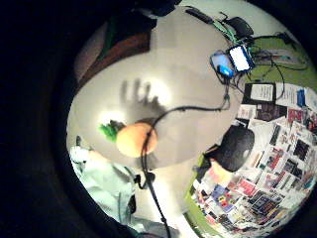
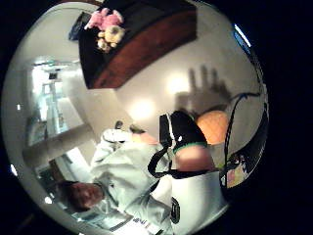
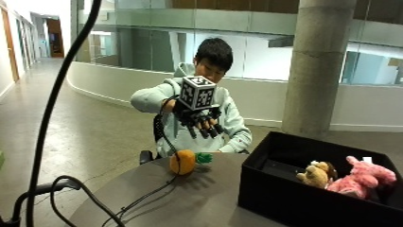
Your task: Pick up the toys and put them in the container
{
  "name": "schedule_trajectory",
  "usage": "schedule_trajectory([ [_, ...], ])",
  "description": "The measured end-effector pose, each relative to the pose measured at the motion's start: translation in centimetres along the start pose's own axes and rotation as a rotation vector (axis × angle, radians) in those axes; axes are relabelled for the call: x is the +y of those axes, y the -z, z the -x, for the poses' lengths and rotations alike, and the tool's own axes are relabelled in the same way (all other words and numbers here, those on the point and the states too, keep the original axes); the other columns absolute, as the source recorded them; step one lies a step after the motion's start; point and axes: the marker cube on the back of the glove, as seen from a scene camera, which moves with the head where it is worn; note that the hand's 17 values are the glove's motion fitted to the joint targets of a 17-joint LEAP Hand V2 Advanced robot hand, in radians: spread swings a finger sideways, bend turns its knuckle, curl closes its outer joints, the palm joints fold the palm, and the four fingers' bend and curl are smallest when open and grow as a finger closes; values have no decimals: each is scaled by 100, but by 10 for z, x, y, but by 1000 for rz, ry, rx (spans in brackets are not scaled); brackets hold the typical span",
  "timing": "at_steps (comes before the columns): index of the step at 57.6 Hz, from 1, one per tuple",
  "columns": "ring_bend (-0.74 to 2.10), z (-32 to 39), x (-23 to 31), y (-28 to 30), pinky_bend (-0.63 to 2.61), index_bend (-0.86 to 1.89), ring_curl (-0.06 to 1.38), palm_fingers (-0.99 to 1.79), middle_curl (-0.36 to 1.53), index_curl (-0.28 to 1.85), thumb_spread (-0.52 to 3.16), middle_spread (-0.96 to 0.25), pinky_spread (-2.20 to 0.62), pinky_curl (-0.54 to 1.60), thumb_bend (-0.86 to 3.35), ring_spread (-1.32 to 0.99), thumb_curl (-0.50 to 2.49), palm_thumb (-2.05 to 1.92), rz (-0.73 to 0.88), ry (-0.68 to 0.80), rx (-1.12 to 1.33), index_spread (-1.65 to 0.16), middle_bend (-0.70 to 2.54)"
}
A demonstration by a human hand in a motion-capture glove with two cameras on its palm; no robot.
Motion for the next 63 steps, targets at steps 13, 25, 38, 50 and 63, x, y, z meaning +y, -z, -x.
schedule_trajectory([
  [13,17,-25,40,-98,63,13,23,-14,34,27,136,-3,1,34,-4,-3,45,13,78,41,-21,-25,17],
  [25,20,-44,47,-154,61,15,24,-7,34,27,126,-3,1,34,-3,-6,39,5,67,63,-54,-25,18],
  [38,52,-47,30,-158,76,17,31,46,33,28,131,-6,-7,35,8,-16,41,27,-106,81,-102,-27,17],
  [50,87,-21,15,-155,89,15,44,94,42,28,121,-15,-29,41,18,-30,53,57,-82,104,-80,-25,36],
  [63,103,20,2,-147,88,51,54,125,64,44,79,-24,-36,45,11,-36,68,62,233,191,-154,-27,77],
])
